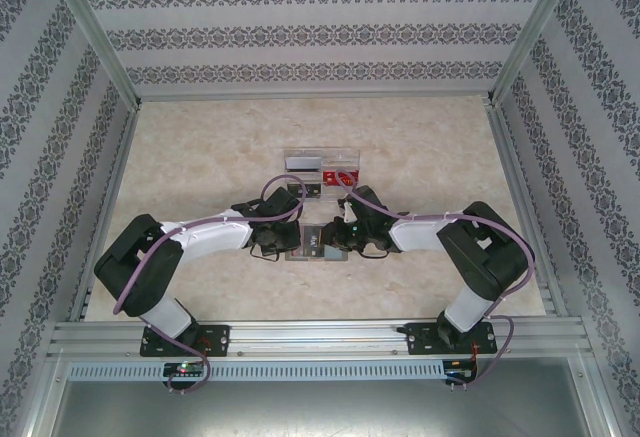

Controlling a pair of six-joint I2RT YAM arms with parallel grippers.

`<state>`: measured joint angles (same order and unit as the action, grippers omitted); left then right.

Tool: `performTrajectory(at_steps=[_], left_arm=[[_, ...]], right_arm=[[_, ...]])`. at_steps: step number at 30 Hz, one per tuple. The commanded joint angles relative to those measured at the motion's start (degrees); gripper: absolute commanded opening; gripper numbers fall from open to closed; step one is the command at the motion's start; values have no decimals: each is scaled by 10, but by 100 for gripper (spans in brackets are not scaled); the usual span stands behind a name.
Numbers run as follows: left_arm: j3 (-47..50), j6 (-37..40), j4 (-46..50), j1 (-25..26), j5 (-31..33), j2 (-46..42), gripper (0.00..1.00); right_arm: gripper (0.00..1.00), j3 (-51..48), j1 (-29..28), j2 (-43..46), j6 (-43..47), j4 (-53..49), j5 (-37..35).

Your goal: Take the credit cards out of the card holder

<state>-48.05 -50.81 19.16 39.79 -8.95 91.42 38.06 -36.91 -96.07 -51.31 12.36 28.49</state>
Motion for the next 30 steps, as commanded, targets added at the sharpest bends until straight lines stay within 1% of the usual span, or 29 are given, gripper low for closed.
performTrajectory(at_steps=[1, 3, 8, 10, 14, 23, 28, 30], left_arm=[[3, 4, 30, 6, 5, 23, 0], [3, 4, 30, 6, 5, 22, 0], [4, 4, 34, 6, 8, 21, 0], [5, 4, 36, 5, 11, 19, 0], [8, 5, 37, 6, 12, 18, 0], [9, 9, 40, 5, 15, 14, 0], [7, 10, 40, 5, 14, 10, 0], [4, 10, 42, 5, 13, 5, 0]], right_arm=[[23, 7, -4, -20, -5, 13, 8], [23, 6, -4, -23, -8, 21, 10], [8, 1, -1, -19, -6, 11, 1], [6, -1, 2, -12, 3, -2, -6], [5, -16, 12, 0, 12, -8, -8], [6, -64, 55, 52, 41, -26, 10], [6, -80, 83, 91, 55, -37, 31], [6, -80, 91, 119, 64, -50, 37]])
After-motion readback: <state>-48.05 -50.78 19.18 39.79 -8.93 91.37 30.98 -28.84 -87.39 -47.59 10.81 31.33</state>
